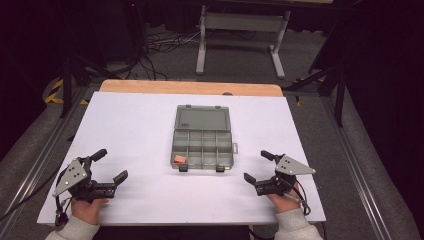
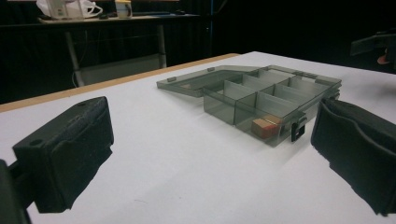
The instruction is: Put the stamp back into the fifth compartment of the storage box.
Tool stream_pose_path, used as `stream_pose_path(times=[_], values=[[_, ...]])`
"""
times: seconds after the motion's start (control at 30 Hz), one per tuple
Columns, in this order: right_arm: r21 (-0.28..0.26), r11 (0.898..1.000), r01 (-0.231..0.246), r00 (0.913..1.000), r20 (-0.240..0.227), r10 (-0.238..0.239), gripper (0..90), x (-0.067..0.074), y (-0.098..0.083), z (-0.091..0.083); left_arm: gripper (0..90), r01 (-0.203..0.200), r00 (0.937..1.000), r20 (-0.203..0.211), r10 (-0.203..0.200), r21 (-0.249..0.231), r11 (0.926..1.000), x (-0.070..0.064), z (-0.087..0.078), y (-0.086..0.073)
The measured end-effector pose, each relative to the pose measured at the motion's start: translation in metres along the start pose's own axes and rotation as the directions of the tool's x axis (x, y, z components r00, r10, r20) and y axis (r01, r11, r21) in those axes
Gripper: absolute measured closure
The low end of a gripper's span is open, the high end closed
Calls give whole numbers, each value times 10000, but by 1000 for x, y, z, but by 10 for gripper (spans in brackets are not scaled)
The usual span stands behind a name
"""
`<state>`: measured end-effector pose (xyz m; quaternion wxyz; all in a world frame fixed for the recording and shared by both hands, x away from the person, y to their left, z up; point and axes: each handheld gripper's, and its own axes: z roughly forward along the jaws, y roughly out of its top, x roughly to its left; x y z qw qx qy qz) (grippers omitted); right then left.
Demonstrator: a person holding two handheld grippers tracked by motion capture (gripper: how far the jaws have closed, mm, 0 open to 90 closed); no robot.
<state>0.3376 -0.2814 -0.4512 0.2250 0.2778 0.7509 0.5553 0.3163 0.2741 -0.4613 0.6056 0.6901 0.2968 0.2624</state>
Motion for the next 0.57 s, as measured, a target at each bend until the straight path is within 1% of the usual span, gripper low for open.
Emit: stream_pose_path(times=[0.1, 0.27, 0.3, 0.57], values=[[-206, 9998, 24, 10000, 40, -23, 3, 1, -2, -2, 1, -10, 10000, -2, 10, 13, 10000, 0, 0, 0], [-8, 10000, 27, 9999, 99, -27, 3, 1, -3, 1, 1, 9, 10000, 18, -9, -8, 10000, 0, 0, 0], [-4, 10000, 37, 9999, 128, -37, 2, 1, -3, 1, 1, 76, 10000, 21, -76, -21, 10000, -1, 0, 0], [-72, 10000, 37, 9998, 183, -36, 2, 1, -3, 0, 1, -19, 10000, 15, 19, 17, 10000, 0, 0, 0]])
